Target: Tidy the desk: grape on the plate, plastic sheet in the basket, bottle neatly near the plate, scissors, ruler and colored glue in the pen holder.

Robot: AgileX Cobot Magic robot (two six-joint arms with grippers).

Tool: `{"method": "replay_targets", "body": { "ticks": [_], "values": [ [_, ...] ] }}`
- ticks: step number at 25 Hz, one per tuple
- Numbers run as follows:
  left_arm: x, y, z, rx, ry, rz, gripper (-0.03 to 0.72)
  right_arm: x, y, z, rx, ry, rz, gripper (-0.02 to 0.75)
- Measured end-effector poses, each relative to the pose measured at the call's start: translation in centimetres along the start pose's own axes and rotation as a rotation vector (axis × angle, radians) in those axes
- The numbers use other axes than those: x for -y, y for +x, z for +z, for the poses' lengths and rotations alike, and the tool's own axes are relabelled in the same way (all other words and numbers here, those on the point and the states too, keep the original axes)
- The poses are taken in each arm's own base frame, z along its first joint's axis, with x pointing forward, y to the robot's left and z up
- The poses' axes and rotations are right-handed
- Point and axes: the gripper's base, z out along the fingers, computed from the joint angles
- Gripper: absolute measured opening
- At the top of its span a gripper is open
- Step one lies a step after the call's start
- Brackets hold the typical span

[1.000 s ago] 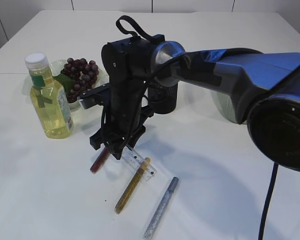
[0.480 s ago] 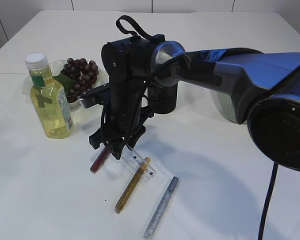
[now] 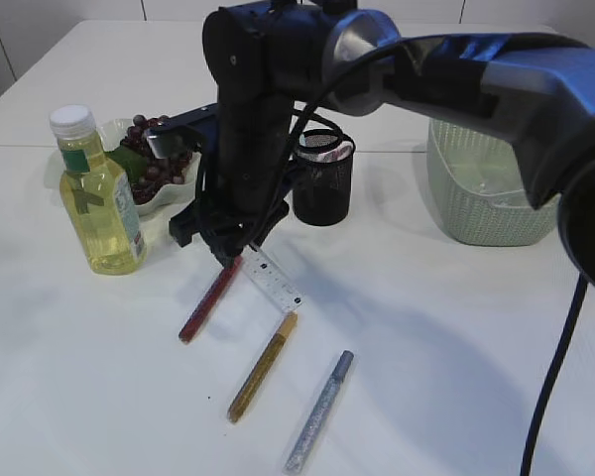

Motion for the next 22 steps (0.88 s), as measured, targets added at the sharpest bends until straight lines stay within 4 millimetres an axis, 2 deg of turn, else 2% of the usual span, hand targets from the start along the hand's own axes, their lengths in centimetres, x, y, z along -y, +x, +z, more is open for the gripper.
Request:
{"method": "replay_targets", "body": {
  "ticks": [15, 22],
  "values": [
    [-0.1, -0.3, 1.1, -0.028, -0.019, 0.006, 0.349, 0.2, -0.2, -1.3, 0.039, 0.035, -0.011, 0.301],
    [-0.2, -0.3, 1.1, -0.026, -0.029, 0.009, 0.349, 0.8, -1.3, -4.9, 0.228, 0.129, -0.049, 0.301]
  ]
}}
